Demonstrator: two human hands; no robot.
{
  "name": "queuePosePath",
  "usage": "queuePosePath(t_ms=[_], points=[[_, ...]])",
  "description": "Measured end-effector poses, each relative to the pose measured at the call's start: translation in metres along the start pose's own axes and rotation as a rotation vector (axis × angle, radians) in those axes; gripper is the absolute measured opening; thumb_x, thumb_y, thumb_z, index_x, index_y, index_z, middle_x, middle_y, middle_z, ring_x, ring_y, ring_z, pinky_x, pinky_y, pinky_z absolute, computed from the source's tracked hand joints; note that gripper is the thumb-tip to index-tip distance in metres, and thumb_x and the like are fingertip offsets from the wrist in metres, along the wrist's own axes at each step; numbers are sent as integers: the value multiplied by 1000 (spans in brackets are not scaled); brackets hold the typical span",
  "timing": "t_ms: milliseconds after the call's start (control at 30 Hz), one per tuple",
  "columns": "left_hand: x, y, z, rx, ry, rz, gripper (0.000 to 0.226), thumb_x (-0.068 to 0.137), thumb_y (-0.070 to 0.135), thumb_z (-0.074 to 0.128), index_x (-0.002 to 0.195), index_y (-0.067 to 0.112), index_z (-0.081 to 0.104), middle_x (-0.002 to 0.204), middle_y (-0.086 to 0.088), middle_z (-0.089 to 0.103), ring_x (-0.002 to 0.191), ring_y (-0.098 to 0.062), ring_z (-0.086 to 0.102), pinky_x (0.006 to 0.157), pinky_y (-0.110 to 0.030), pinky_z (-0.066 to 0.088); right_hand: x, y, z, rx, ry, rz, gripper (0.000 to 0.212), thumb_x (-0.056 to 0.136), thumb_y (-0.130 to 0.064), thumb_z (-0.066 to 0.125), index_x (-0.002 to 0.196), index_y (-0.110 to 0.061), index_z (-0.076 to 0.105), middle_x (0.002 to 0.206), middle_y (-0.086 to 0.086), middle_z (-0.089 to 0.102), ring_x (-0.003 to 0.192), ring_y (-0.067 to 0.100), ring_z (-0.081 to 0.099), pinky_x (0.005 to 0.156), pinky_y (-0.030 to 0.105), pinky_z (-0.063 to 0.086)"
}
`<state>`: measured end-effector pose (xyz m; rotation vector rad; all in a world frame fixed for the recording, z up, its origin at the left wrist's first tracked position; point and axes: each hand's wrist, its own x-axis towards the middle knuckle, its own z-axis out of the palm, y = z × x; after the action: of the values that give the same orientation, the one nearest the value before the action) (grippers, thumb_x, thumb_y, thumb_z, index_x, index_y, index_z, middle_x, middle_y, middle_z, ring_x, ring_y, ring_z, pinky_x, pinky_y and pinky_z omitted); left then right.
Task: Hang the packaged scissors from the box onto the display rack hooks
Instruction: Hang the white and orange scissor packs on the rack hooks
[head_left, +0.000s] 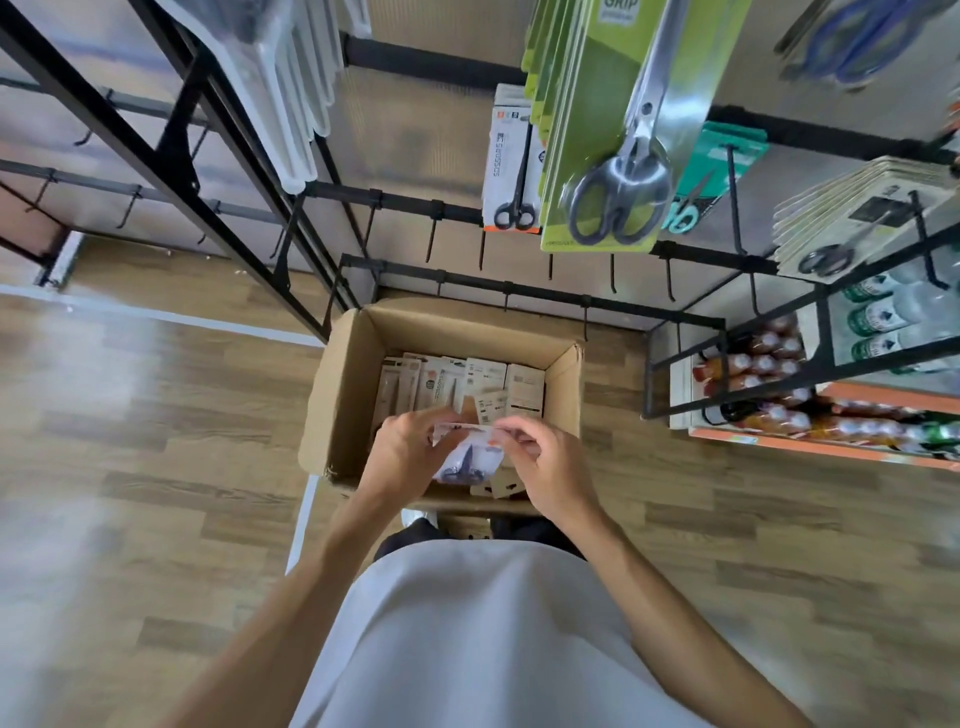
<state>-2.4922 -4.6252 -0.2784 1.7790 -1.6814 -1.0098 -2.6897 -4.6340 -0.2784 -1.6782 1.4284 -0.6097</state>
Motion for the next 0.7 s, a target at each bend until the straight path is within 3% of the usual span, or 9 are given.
queuePosePath(t_ms=[100, 200, 267, 333, 400, 500, 600, 700], points=[[-3, -1, 0, 55, 15, 25, 37, 93, 37, 62, 125, 19, 58, 116, 6, 70, 84, -9, 71, 75, -35, 61, 7, -5, -7, 9, -52, 11, 17, 98, -20, 64, 106, -10, 74, 100, -6, 74, 85, -10, 66, 71, 8, 49], [-2, 2, -1, 49, 56, 41, 61, 95, 41, 56, 146, 18, 33, 136, 1, 59, 115, -12, 63, 92, -30, 55, 31, -18, -22, 35, -8, -1, 17, 101, -20, 57, 105, -8, 68, 96, -9, 70, 76, -12, 64, 61, 9, 49], [0, 4, -4, 55, 46, 55, 64, 98, 50, 45, 150, 19, 25, 140, -2, 56, 118, -17, 62, 92, -36, 56, 54, -30, -35, 47, 55, -45, 14, 102, -22, 55, 102, -12, 65, 93, -17, 67, 81, -8, 67, 63, 15, 53], [4, 5, -6, 75, 18, 84, 63, 101, 59, 31, 150, 22, 26, 136, -2, 58, 110, -16, 64, 87, -41, 58, 79, -40, -48, 45, 87, -80, 14, 103, -21, 54, 102, -11, 64, 92, -16, 66, 84, -4, 69, 60, 13, 51], [8, 6, -8, 101, 3, 105, 59, 103, 58, 28, 150, 24, 29, 134, -1, 57, 112, -15, 61, 89, -45, 56, 105, -49, -58, 48, 109, -97, 17, 104, -22, 53, 102, -8, 63, 94, -7, 68, 83, 1, 71, 57, 20, 52], [12, 7, -10, 159, 18, 135, 53, 105, 50, 31, 150, 22, 33, 145, -3, 50, 129, -18, 51, 101, -49, 48, 140, -50, -67, 72, 161, -75, 24, 103, -23, 53, 103, -2, 64, 93, 5, 72, 80, 6, 72, 61, 28, 57], [17, 10, -15, 204, 19, 116, 52, 105, 47, 32, 151, 22, 34, 152, -4, 42, 140, -19, 39, 114, -47, 35, 162, -49, -72, 85, 197, -53, 37, 94, -31, 54, 99, 4, 64, 89, 5, 71, 80, 5, 69, 75, 33, 56], [24, 11, -18, 227, 39, 126, 49, 106, 43, 36, 150, 22, 37, 152, -6, 44, 140, -22, 40, 114, -45, 33, 173, -47, -72, -3, 202, -88, 49, 89, -38, 48, 95, 9, 61, 93, 20, 68, 87, 31, 62, 75, 36, 48]])
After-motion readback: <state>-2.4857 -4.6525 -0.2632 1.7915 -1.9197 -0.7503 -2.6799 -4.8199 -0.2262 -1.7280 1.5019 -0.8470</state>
